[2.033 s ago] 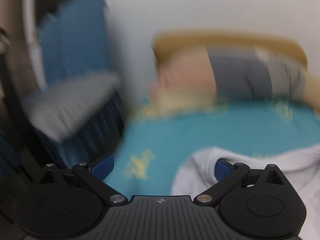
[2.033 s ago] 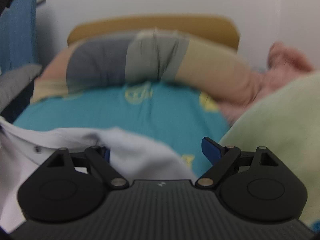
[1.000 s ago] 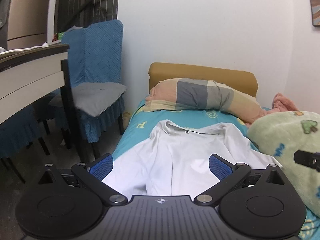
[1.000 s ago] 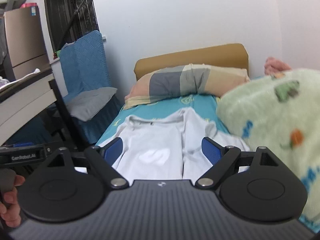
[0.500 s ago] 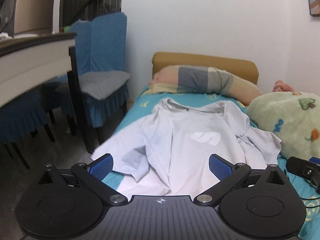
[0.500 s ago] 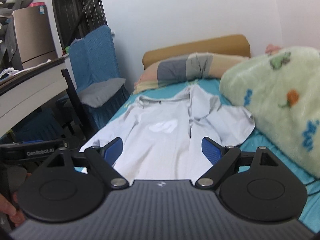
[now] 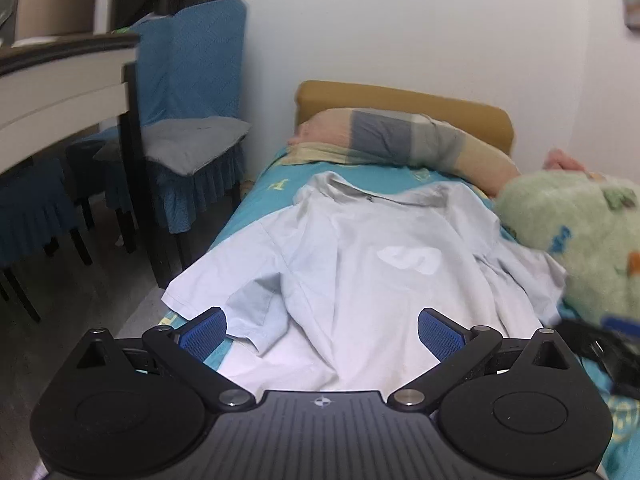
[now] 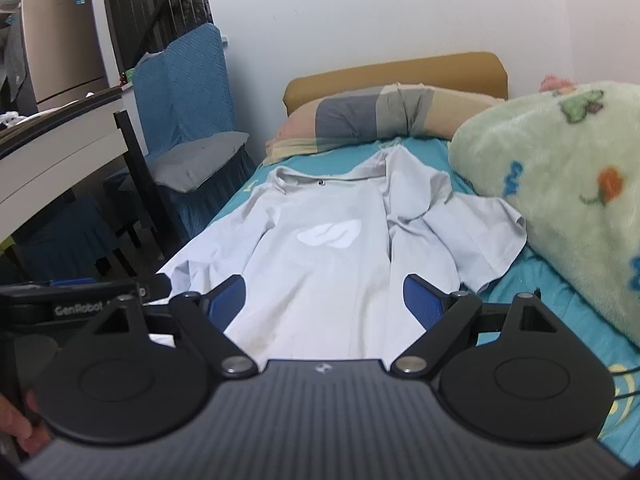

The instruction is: Fold clothes

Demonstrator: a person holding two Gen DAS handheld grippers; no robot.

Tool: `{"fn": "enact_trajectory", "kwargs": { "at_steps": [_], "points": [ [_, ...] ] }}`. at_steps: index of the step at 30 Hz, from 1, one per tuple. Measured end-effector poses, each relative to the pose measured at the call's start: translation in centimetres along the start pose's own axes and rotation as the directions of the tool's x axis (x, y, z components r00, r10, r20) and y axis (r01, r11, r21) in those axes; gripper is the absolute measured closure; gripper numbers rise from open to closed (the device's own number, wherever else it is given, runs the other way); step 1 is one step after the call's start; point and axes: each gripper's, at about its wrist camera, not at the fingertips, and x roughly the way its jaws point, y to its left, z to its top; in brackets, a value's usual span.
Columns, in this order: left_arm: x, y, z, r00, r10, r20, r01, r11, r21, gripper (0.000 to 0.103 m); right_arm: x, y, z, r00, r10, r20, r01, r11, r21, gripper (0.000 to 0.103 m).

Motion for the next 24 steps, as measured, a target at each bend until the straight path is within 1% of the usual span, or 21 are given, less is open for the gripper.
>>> {"fn": "enact_trajectory", "kwargs": {
  "at_steps": [1, 3, 5, 7, 9, 10, 11, 12, 13, 16, 17, 18, 20, 21, 22, 23, 24],
  "points": [
    [0.9, 0.9, 0.3, 1.000, 0.014, -0.001, -0.014, 0.999, -0.044, 0.000, 0.1, -0.1, -0.1, 1.000, -0.002, -0.006, 0.003, 1.000, 0.011, 0.016],
    [3.8, 3.4, 1.2, 0.998, 0.036, -0.042, -0.041, 0.990, -0.135, 0.000, 0.3, -0.6, -0.3, 1.000, -0.009, -0.021, 0.010, 0.999, 0.032, 0.016],
    [7.0, 6.5, 1.8, 0.993, 0.067, -0.102, -0.089, 0.968, -0.236, 0.000, 0.6, -1.2, -0.5, 0.999, -0.017, -0.032, 0.018, 0.998, 0.053, 0.016],
    [10.1, 9.7, 1.9, 0.986, 0.070, -0.154, -0.121, 0.927, -0.354, 0.001, 1.2, -1.7, -0.6, 0.998, -0.052, -0.028, 0.053, 0.998, 0.043, 0.016],
    [12.6, 12.3, 1.5, 0.982, 0.037, -0.186, -0.121, 0.878, -0.463, 0.003, 2.1, -2.3, -0.7, 0.994, -0.103, -0.022, 0.104, 0.994, 0.019, 0.016],
    [13.7, 13.6, 1.3, 0.980, 0.015, -0.198, -0.117, 0.849, -0.514, 0.003, 2.5, -2.6, -0.7, 0.992, -0.125, -0.018, 0.125, 0.992, 0.013, 0.016],
    [14.6, 14.2, 1.3, 0.979, 0.006, -0.205, -0.117, 0.838, -0.533, 0.006, 2.8, -3.2, -0.6, 0.991, -0.137, -0.011, 0.137, 0.990, 0.026, 0.016],
    [15.1, 14.2, 1.7, 0.978, 0.012, -0.206, -0.119, 0.849, -0.514, 0.009, 3.1, -3.8, -0.6, 0.989, -0.148, -0.007, 0.148, 0.988, 0.038, 0.016],
    [15.6, 14.1, 2.1, 0.978, 0.018, -0.207, -0.121, 0.860, -0.496, 0.014, 3.3, -4.3, -0.5, 0.988, -0.156, -0.009, 0.157, 0.986, 0.051, 0.016],
    [17.1, 14.0, 3.3, 0.977, 0.036, -0.209, -0.126, 0.890, -0.437, 0.015, 4.1, -5.4, -0.5, 0.986, -0.164, -0.022, 0.166, 0.982, 0.087, 0.016],
    [17.6, 13.9, 3.7, 0.977, 0.042, -0.209, -0.128, 0.900, -0.417, 0.017, 4.4, -5.6, -0.6, 0.986, -0.164, -0.029, 0.166, 0.981, 0.097, 0.016],
    [18.2, 13.9, 4.1, 0.977, 0.049, -0.209, -0.130, 0.908, -0.397, 0.020, 4.8, -5.7, -0.6, 0.986, -0.162, -0.036, 0.165, 0.981, 0.100, 0.016],
    [19.2, 13.8, 5.0, 0.976, 0.061, -0.209, -0.134, 0.925, -0.357, 0.037, 5.4, -5.7, -0.7, 0.987, -0.155, -0.048, 0.160, 0.982, 0.105, 0.016],
    [19.7, 13.8, 5.4, 0.976, 0.067, -0.209, -0.136, 0.932, -0.336, 0.038, 5.7, -5.8, -0.7, 0.987, -0.151, -0.051, 0.155, 0.982, 0.105, 0.016],
    [20.2, 13.7, 5.8, 0.975, 0.073, -0.209, -0.138, 0.939, -0.315, 0.053, 6.0, -5.9, -0.6, 0.987, -0.151, -0.053, 0.156, 0.982, 0.104, 0.016],
    [20.7, 13.7, 6.2, 0.975, 0.079, -0.208, -0.139, 0.945, -0.294, 0.079, 6.2, -6.1, -0.5, 0.986, -0.158, -0.053, 0.163, 0.981, 0.108, 0.016],
    [21.2, 13.6, 6.6, 0.974, 0.085, -0.208, -0.141, 0.951, -0.273, 0.092, 6.4, -6.2, -0.4, 0.985, -0.162, -0.052, 0.167, 0.979, 0.116, 0.016]
  ]
}}
